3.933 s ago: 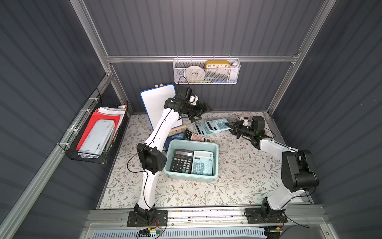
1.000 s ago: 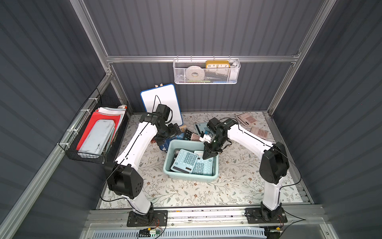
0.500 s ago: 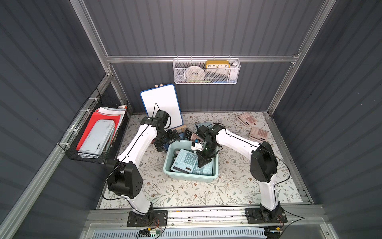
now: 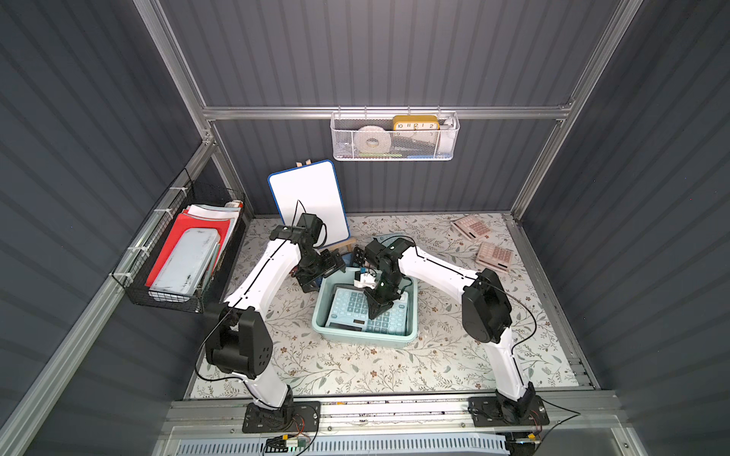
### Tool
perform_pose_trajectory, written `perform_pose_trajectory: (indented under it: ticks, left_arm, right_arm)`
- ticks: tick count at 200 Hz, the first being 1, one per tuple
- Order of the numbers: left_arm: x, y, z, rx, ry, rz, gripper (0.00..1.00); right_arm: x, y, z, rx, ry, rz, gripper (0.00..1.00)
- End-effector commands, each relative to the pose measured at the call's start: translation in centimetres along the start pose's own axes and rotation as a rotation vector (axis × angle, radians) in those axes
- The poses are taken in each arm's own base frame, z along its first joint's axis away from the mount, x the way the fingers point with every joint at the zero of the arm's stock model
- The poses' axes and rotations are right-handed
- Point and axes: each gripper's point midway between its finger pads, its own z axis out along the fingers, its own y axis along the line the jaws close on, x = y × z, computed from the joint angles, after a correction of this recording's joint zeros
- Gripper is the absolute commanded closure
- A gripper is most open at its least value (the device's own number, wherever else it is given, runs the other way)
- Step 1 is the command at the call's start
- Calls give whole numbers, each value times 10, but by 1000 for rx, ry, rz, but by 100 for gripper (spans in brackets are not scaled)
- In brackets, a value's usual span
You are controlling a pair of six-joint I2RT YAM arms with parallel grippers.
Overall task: Put the calculator in the storage box
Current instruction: Place the calculator in the storage box.
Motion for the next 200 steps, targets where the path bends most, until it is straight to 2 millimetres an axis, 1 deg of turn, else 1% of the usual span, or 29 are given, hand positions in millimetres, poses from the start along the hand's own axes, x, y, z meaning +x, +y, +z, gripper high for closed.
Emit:
perform_pose_trajectory:
  ticks: [1, 24, 51, 91, 111, 131, 143, 171, 200]
  left_arm:
    - [4, 1, 2, 12, 23, -12, 1]
    - [5, 1, 2, 12, 26, -12, 1]
    - [4, 2, -2, 6, 12, -10, 1]
    - [5, 7, -3, -21, 6, -4, 1]
    - [4, 8, -3, -24, 8, 0, 1]
    - [5, 9, -1, -32, 14, 3, 1]
    - [6, 10, -1, -32, 15, 3, 1]
    - [8, 13, 3, -40, 24, 0, 1]
    - [11, 16, 6, -44, 33, -1, 1]
  right_arm:
    - [-13, 12, -4, -44, -37, -11, 93]
    - [-11, 14, -3, -44, -30, -15, 93]
    - [-5, 14, -10, -29, -42, -13, 93]
    - [19, 7, -15, 7, -43, -21, 93]
    - [31, 3, -12, 13, -26, -23, 91]
    - [39, 2, -5, -4, -2, -26, 91]
    - [39, 4, -1, -6, 4, -36, 90]
    - [32, 13, 9, -27, 12, -68, 89]
    - [22, 25, 19, -56, 27, -97, 89]
